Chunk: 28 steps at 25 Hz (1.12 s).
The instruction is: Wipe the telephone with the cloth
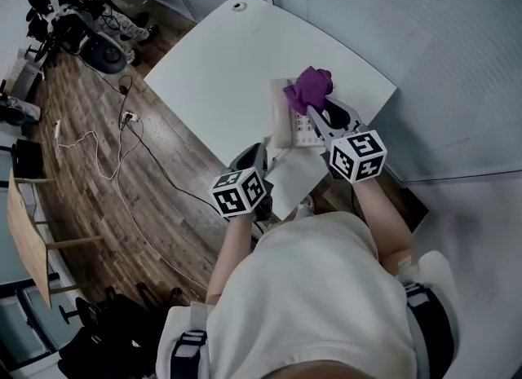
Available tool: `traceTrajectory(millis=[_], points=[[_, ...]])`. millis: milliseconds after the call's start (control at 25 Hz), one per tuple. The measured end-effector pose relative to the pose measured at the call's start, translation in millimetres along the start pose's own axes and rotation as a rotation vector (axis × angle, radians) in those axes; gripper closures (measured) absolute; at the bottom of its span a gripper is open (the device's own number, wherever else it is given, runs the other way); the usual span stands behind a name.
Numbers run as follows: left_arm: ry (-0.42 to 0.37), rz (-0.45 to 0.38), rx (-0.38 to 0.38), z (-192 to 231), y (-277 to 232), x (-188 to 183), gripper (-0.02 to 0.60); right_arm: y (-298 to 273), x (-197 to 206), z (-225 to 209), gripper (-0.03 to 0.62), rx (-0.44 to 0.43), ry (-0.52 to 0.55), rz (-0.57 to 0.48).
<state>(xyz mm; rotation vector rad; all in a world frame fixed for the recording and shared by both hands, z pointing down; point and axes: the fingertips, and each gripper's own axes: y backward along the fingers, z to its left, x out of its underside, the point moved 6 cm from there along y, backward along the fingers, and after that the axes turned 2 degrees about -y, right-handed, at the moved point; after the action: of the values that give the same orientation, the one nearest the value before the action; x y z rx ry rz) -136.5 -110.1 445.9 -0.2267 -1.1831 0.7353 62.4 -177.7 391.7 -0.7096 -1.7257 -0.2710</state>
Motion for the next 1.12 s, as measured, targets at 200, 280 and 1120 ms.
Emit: traceTrajectory(millis=[200, 280, 1120], points=[[0.026, -0.004, -0.029, -4.5, -16.1, -11.4, 0.56, -35.6, -14.8, -27.7, 0.462, -0.024, 0.056, 0.034], [0.039, -0.009, -0.04, -4.1, -17.2, -14.0, 0.56, -49.5, -16.7, -34.1, 0.462, -0.029, 0.06, 0.054], [0.045, 0.074, -0.052, 30.4, -32.7, 4.2, 0.56, -154.4, 33.7, -30.6, 0.462, 0.007, 0.313, 0.257]])
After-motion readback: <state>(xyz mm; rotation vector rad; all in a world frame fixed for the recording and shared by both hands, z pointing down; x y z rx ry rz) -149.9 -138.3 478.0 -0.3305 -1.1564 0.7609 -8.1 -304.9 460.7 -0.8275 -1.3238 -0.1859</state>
